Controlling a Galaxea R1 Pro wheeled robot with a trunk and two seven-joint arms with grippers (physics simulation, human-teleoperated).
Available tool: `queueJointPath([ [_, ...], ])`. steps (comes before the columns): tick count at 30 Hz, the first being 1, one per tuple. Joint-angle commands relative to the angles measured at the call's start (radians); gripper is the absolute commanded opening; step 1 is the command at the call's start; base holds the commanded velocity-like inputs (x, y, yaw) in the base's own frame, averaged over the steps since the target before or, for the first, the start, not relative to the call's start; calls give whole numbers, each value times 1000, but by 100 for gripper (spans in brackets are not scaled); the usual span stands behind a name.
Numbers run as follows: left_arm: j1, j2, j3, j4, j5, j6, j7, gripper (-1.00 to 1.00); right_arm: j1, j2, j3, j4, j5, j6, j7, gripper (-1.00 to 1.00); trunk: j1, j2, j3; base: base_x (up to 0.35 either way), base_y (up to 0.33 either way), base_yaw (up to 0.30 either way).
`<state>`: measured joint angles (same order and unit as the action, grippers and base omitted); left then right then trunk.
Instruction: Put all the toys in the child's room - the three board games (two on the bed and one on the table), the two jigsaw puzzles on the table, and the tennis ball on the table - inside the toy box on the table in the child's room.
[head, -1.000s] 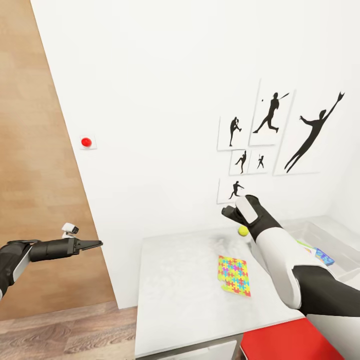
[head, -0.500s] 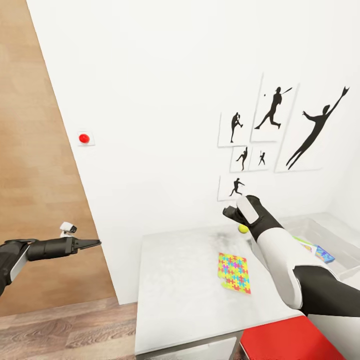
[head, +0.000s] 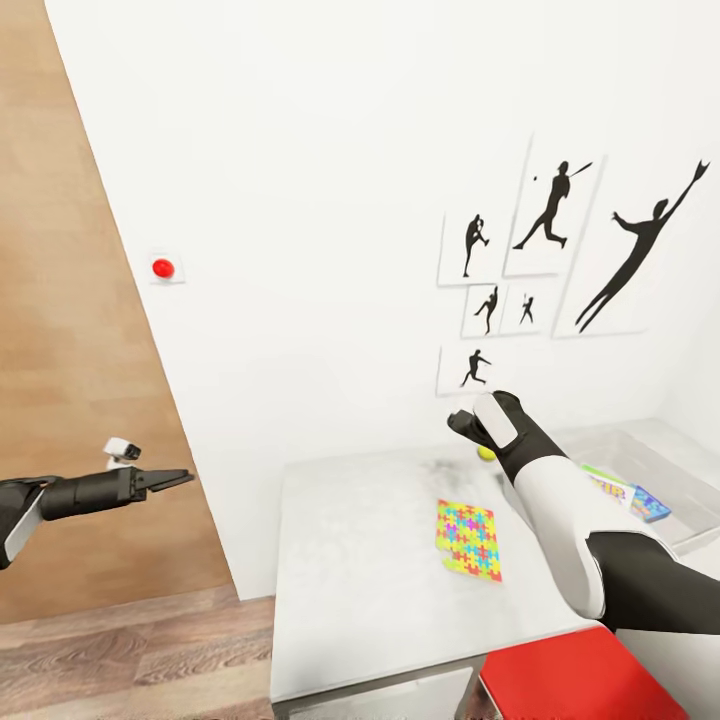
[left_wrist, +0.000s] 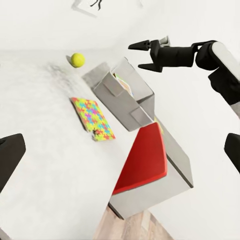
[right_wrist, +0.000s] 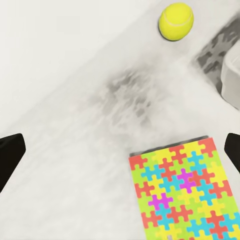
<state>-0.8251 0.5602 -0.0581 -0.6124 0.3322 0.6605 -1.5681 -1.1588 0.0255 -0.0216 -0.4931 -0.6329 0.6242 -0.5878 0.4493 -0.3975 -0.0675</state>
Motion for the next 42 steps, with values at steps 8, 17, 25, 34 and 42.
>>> queueJointPath([
  [8, 0, 4, -12, 2, 1, 3, -3, 100, -1, 0, -2, -1, -7, 0, -9, 100, 1, -3, -15, 0, 0, 0],
  [17, -1, -6, -20, 2, -1, -1, -3, 100, -1, -8, -1, -1, -7, 0, -10, 100, 1, -3, -30, 0, 0, 0],
  [25, 0, -8, -20, 2, -4, -1, -3, 100, -1, -28, -1, -1, -6, 0, -10, 100, 1, -3, -43, 0, 0, 0],
  [34, -1, -5, -20, 3, -4, -1, -3, 100, 1, -31, 0, -2, -4, 0, -13, 100, 1, -3, -58, 0, 0, 0],
  [42, 0, -9, -19, 3, -4, -1, -3, 100, 1, -33, 0, -2, -3, 0, -14, 100, 1, -3, -71, 0, 0, 0],
])
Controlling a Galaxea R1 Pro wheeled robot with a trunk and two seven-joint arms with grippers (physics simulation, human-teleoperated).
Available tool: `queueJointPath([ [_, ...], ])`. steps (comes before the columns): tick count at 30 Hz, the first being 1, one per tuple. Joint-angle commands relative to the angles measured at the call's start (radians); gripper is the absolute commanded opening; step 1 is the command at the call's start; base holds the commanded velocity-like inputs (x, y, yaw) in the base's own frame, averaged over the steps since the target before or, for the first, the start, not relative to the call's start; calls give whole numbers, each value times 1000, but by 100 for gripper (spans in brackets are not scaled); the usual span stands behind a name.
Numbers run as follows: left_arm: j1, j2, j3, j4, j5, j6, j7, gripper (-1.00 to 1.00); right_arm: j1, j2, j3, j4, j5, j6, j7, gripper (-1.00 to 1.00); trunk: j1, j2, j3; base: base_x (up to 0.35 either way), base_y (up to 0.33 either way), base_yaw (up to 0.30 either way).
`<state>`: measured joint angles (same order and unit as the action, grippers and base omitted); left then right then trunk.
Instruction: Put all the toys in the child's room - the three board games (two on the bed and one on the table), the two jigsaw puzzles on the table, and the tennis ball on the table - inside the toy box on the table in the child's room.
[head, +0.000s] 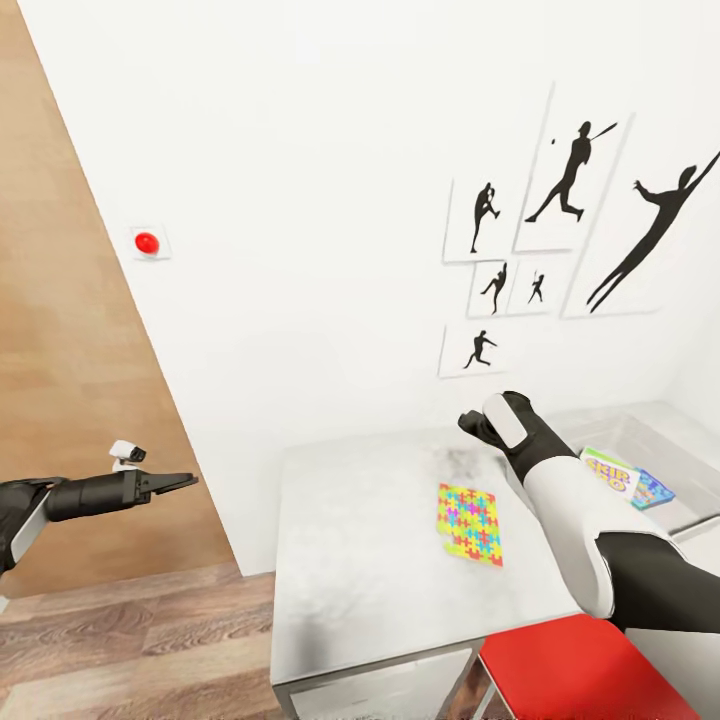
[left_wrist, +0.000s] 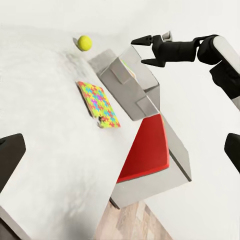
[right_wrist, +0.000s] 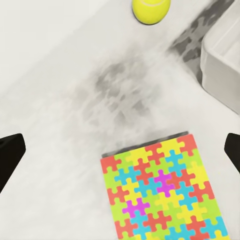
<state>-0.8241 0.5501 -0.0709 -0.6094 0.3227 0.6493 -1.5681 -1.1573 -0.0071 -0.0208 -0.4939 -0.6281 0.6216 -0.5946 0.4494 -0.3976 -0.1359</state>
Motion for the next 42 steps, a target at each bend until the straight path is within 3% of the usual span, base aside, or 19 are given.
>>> queueJointPath([
  [1, -1, 1, -6, 0, 6, 11, -3, 100, -1, 0, 0, -2, -8, 3, -7, 100, 1, -2, -4, 0, 0, 0],
  [23, -2, 2, -7, 0, 6, 11, -3, 100, -1, -43, 2, 0, -9, 2, -8, 100, 1, -2, -40, 0, 0, 0],
  [42, -1, 3, -7, 0, 6, 11, -3, 100, -1, -47, 2, 0, -9, 3, -8, 100, 1, -2, -71, 0, 0, 0],
])
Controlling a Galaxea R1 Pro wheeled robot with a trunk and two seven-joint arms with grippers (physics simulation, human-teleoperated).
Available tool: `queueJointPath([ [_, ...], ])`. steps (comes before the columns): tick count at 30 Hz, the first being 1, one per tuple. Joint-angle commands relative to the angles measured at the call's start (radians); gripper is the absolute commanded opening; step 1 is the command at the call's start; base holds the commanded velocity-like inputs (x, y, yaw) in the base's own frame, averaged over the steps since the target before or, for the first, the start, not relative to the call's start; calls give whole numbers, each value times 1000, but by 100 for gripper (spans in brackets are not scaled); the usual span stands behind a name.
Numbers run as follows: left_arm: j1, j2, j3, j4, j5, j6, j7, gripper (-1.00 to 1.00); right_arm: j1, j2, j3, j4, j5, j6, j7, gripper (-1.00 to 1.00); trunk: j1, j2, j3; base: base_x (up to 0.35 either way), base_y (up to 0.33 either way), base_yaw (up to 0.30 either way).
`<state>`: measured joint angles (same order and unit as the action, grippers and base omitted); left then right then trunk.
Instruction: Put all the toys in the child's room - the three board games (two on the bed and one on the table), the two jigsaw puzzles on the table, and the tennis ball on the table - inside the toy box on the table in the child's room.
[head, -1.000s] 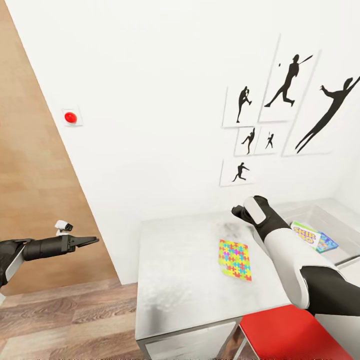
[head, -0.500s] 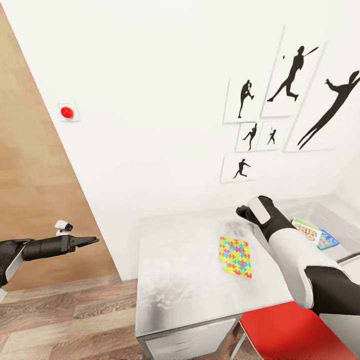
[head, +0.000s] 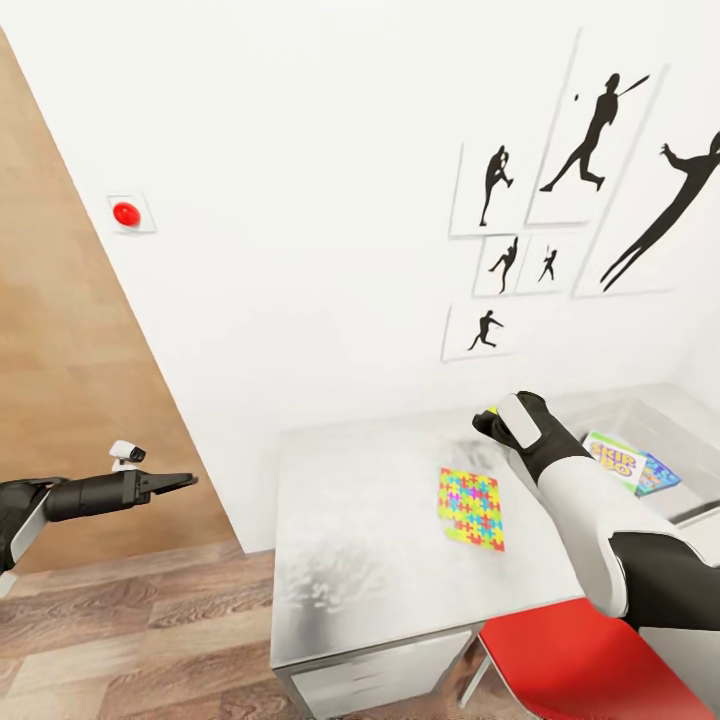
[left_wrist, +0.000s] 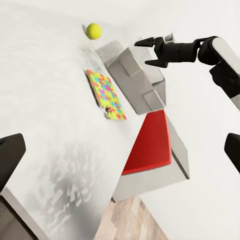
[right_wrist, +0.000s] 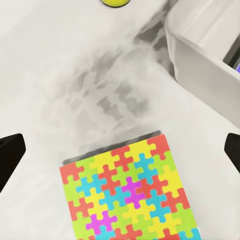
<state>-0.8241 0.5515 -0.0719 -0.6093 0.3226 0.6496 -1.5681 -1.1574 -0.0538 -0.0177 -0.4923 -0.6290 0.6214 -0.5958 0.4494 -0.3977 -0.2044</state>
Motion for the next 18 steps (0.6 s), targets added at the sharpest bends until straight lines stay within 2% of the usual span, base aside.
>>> queueJointPath([
  [1, -1, 2, -6, 0, 6, 11, -3, 100, -1, 0, -1, -2, -8, 3, -7, 100, 1, -2, -4, 0, 0, 0],
  [18, -2, 5, -6, 0, 6, 11, -3, 100, -3, 2, -2, -2, -8, 2, -7, 100, 1, -2, -31, 0, 0, 0],
])
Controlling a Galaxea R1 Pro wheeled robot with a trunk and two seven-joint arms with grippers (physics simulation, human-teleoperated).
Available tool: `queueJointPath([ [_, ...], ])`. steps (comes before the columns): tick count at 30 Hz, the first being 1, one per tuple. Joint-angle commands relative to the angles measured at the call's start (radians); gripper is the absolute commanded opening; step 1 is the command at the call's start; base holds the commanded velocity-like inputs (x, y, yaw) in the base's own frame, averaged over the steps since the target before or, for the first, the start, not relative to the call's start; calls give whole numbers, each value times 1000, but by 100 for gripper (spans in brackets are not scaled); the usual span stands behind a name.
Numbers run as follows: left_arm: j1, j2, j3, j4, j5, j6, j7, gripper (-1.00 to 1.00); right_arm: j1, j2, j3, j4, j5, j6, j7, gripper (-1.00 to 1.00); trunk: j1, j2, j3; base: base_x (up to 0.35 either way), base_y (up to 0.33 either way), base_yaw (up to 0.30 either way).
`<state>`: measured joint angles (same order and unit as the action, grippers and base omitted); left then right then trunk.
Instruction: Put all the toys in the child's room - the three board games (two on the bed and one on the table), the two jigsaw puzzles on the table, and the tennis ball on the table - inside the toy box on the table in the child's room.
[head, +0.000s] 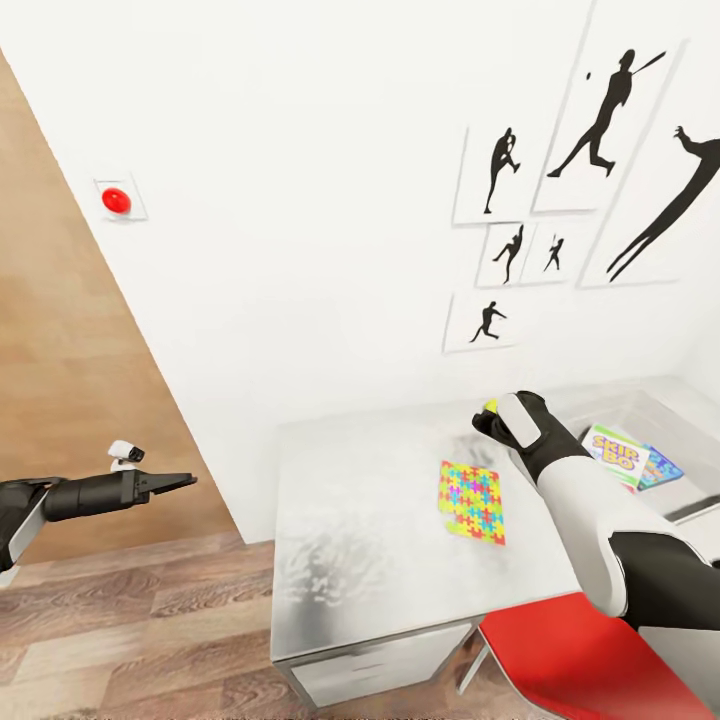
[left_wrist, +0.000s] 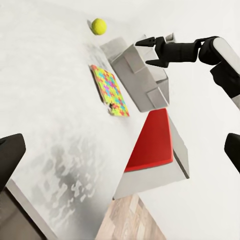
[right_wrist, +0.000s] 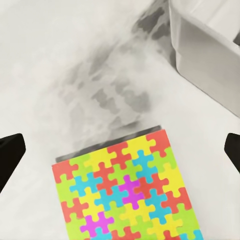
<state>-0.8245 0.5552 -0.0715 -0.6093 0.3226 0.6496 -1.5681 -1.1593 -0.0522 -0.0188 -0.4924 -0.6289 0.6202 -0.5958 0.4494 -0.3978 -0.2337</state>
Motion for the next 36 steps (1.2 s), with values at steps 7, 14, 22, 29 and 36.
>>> queueJointPath([
  [7, -1, 5, -6, 0, 6, 11, -3, 100, -5, 0, -1, -2, -8, 4, -7, 100, 1, -2, -14, 0, 0, 0],
  [14, -1, 5, -6, 0, 6, 10, -3, 100, -6, 0, -1, -2, -8, 3, -7, 100, 1, -2, -25, 0, 0, 0],
  [22, -1, 6, -5, 0, 6, 10, -3, 100, -6, 0, -2, -2, -8, 3, -7, 100, 1, -2, -38, 0, 0, 0],
  [29, -1, 6, -5, 0, 6, 11, -3, 100, -7, -1, -1, -2, -8, 3, -7, 100, 1, -2, -49, 0, 0, 0],
  [36, -1, 6, -5, 0, 6, 11, -3, 100, -7, 0, -1, -2, -8, 3, -7, 100, 1, -2, -61, 0, 0, 0],
])
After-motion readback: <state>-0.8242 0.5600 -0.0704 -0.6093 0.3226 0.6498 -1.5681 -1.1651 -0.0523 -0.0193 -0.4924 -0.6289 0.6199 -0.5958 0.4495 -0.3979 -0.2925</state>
